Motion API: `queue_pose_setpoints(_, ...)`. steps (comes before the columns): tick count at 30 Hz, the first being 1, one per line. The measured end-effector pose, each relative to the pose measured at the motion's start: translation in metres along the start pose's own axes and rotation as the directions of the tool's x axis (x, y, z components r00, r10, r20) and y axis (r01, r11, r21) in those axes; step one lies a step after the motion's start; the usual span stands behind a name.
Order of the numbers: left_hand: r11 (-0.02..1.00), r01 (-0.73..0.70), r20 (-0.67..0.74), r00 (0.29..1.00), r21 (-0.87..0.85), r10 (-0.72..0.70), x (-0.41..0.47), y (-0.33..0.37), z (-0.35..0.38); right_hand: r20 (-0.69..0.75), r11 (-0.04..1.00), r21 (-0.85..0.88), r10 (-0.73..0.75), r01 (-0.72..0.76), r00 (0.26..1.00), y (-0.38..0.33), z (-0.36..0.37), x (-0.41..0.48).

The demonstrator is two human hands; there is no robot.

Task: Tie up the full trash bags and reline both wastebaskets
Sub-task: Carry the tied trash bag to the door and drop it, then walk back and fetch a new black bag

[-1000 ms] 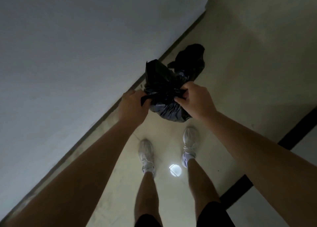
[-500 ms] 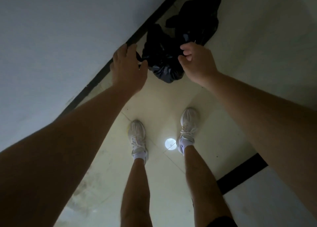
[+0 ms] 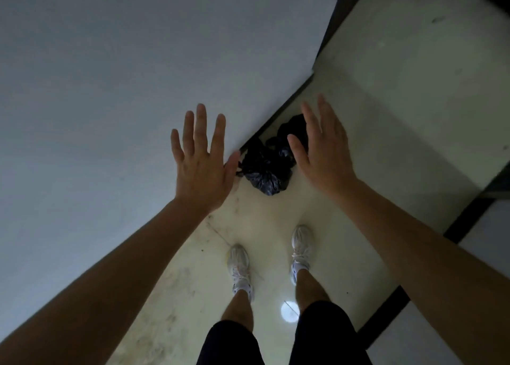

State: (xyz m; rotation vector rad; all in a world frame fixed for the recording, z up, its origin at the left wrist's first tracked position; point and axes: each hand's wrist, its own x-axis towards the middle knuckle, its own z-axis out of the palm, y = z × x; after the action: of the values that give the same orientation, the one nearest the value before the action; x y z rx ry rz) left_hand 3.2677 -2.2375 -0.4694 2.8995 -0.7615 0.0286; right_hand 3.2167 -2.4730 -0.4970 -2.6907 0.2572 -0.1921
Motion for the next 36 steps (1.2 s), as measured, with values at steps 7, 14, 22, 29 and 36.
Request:
queue_pose_setpoints(7,0.997,-0.031,-0.351,0.935,0.065,0.052,0.013,0.012,-0.243,-0.203,0.988,-0.026,-0.152,0.150,0.967,-0.107,-0.193,0.029)
queue_pose_setpoints(14,0.960,0.265,-0.671,0.729,0.094,-0.136,-0.106,-0.045,-0.384,-0.296,0.827,-0.022,-0.542,0.561,0.787,-0.266,-0.268,0.051)
queue_pose_setpoints(22,0.434,0.894,-0.645,0.266,-0.113,-0.716,-0.414,-0.050,-0.381,-0.095,0.382,0.300,-0.900,0.874,0.426,-0.451,-0.177,-0.071)
queue_pose_setpoints(29,-0.125,0.991,-0.640,-0.127,-0.049,-0.757,-0.671,0.033,-0.413,-0.085,-0.141,0.509,-0.990,0.849,-0.114,-0.625,-0.138,-0.340)
queue_pose_setpoints(36,-0.540,0.840,-0.667,-0.429,-0.048,-0.608,-0.896,0.129,-0.438,-0.237,-0.545,0.496,-0.834,0.676,-0.499,-0.758,-0.167,-0.629)
